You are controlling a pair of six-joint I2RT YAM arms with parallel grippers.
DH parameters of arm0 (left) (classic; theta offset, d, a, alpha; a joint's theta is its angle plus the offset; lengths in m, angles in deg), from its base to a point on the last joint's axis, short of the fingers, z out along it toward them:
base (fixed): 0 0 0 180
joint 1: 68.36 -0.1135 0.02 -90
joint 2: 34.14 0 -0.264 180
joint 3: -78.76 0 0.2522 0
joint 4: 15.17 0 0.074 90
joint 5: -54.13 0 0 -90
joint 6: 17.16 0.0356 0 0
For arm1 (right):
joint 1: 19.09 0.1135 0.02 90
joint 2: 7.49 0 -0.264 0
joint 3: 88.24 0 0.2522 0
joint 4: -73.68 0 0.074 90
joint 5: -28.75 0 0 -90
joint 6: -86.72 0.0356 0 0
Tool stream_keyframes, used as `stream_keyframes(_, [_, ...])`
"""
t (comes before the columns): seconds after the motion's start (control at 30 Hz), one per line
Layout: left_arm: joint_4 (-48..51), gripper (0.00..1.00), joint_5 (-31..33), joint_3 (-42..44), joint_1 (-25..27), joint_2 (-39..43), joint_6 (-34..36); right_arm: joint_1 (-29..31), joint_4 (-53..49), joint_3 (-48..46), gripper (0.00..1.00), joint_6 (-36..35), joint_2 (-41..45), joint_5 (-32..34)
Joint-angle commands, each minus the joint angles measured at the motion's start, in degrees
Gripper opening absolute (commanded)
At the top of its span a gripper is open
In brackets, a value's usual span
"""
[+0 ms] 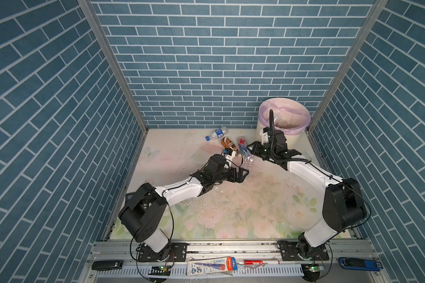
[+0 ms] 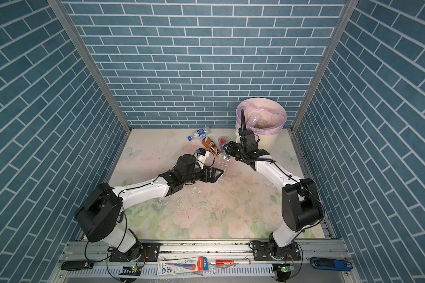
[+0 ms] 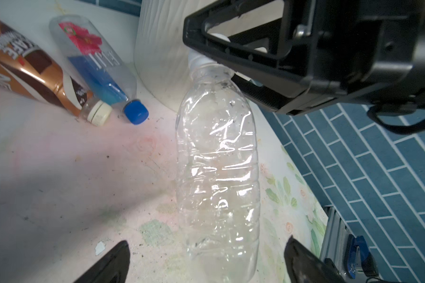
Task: Throw the plastic bottles in the bin
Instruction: 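Carry the clear bottle over the bin with the right gripper while the left releases, then open the right gripper over the bin to drop the clear bottle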
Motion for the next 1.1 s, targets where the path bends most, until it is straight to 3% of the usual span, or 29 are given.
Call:
stream_keyframes(0.0, [6.77, 0.99, 2.33, -4.95, -0.5, 4.02, 4.42, 0.27, -5.52, 9.6, 0.0, -7.08, 3.9, 2.38])
stream_keyframes(0.13, [13.19, 0.99, 3.8, -12.22, -1.46, 5.94, 7.86, 0.26, -9.88, 18.59, 0.0, -13.04, 5.53, 7.66])
stream_keyframes(0.37, [19.29, 0.99, 2.63, -26.02, -2.44, 4.56, 10.39, -0.15, -14.91, 37.32, 0.0, -27.83, 6.23, 24.96])
stream_keyframes(0.47, [20.2, 0.99, 2.72, -29.35, -2.57, 3.68, 11.71, -1.17, -8.88, 39.55, 0.0, -32.76, 8.04, 30.47])
stream_keyframes(0.67, [19.78, 0.99, 1.02, -32.22, -3.74, 2.21, 11.44, -4.1, 7.03, 38.52, 0.0, -39.68, 11.74, 34.03])
stream_keyframes(0.8, [19.62, 0.99, 0.3, -31.76, -4.87, 2.04, 11.06, -7.47, 8.51, 39.49, 0.0, -38.58, 8.63, 34.0])
stream_keyframes(1.0, [17.61, 0.99, -2.51, -29.43, -7.4, 1.63, 7.92, -11.82, 2.57, 39.44, 0.0, -28.23, -4.15, 29.29])
stream_keyframes(1.03, [17.39, 0.99, -2.96, -29.25, -7.69, 1.58, 7.3, -12.15, -0.28, 41.87, 0.04, -27.08, -7.69, 28.85])
stream_keyframes(1.07, [17.3, 0.99, -3.22, -29.0, -7.89, 1.71, 6.89, -12.67, -5.95, 46.7, 0.16, -25.85, -11.75, 27.39])
